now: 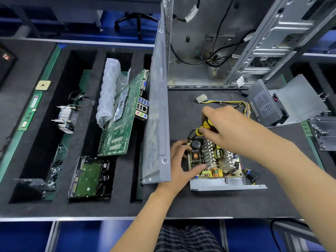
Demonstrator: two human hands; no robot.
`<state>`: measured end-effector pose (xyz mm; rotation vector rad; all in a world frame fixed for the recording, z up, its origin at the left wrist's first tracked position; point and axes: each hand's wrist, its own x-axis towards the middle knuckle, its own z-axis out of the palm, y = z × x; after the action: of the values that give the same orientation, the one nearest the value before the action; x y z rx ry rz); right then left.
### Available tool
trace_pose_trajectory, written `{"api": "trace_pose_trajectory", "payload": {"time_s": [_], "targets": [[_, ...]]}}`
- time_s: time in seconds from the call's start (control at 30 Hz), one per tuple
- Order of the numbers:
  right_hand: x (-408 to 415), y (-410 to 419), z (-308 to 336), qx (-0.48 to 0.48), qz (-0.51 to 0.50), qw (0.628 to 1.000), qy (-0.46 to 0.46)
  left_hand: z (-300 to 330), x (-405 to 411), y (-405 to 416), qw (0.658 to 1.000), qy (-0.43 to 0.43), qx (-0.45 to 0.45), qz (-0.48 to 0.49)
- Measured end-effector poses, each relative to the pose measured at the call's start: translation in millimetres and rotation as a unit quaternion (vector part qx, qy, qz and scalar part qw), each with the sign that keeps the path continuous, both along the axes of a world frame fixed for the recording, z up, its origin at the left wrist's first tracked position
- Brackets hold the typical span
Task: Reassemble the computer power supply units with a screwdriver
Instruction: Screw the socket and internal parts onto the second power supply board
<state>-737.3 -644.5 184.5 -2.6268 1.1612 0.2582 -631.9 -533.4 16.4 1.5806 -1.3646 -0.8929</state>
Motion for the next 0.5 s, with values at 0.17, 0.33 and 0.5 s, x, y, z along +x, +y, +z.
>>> {"api": "trace_pose_trajectory", "payload": {"time_s": [0.17, 0.33, 0.5], "targets": [[-1, 1, 1, -0.006, 0.002, 1.0, 0.006, 0, 0, -1, 1.0, 0.003, -0.003, -0.001], [1, 3, -1, -0.031, 0.006, 0.999, 0.025, 1, 0, -1, 1.0, 0.003, -0.008, -0.003], [10, 3, 4, -0.177, 0.037, 0.975, 0.131, 1, -1, -1, 1.0, 0.006, -0.007, 0.001]]}}
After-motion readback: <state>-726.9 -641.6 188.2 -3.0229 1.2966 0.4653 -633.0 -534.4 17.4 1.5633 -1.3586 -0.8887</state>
